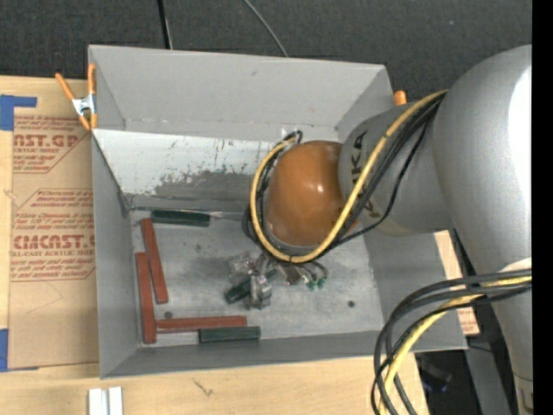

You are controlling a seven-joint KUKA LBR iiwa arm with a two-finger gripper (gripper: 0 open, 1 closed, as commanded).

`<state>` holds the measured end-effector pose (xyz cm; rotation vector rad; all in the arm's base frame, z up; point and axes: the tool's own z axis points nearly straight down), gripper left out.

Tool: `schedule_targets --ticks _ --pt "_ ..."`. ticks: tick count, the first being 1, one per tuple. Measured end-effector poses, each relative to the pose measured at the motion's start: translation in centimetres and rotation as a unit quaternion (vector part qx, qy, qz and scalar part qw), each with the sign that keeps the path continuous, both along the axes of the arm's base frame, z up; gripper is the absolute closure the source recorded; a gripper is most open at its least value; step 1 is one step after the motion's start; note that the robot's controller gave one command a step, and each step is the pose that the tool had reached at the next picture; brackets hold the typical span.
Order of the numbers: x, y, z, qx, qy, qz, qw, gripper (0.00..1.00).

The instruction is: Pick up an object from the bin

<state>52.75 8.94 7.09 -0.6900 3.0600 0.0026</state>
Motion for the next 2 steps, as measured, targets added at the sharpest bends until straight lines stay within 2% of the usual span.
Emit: schedule_targets --ticks 1,2 --pt "0.0 0.0 0.0 0.000 0.0000 0.000 1.0000 1.00" --pt "0.0 2.3 16.9 0.000 -0.0023 -0.017 0.9999 1.00"
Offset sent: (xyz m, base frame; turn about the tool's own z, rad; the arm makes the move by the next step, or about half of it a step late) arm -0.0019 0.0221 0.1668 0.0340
